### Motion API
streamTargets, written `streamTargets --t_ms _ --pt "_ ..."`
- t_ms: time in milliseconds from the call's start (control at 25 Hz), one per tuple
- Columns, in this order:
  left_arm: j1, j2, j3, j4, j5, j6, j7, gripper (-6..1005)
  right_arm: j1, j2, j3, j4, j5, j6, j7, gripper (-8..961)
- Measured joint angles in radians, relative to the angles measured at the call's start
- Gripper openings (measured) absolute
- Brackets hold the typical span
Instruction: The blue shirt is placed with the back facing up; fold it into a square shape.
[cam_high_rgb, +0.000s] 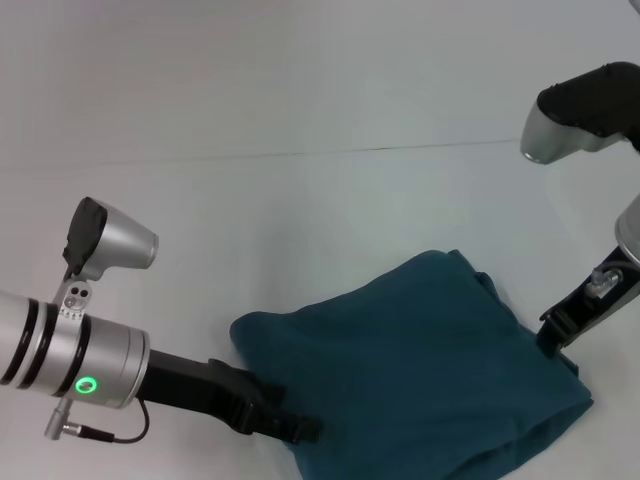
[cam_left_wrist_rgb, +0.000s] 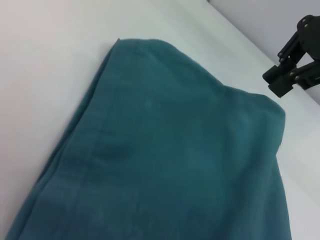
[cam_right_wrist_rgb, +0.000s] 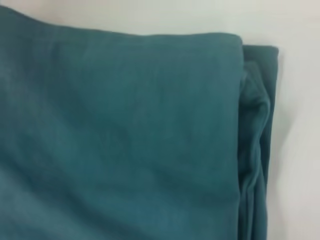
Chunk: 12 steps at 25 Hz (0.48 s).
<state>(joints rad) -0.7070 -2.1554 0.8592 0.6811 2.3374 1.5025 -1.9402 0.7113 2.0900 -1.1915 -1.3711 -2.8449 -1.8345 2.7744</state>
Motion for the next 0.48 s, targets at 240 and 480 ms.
streamTargets --t_ms 240,480 --pt "0.001 0.001 -0.009 0.017 -0.004 0.004 0.001 888 0.001 -0.003 0.018 -0.021 0.003 -0.007 -0.012 185" --pt "0.021 0.002 -0.058 0.102 -0.017 0.068 -0.027 888 0.002 0.0 0.032 -0.051 0.12 -0.034 -0.057 415"
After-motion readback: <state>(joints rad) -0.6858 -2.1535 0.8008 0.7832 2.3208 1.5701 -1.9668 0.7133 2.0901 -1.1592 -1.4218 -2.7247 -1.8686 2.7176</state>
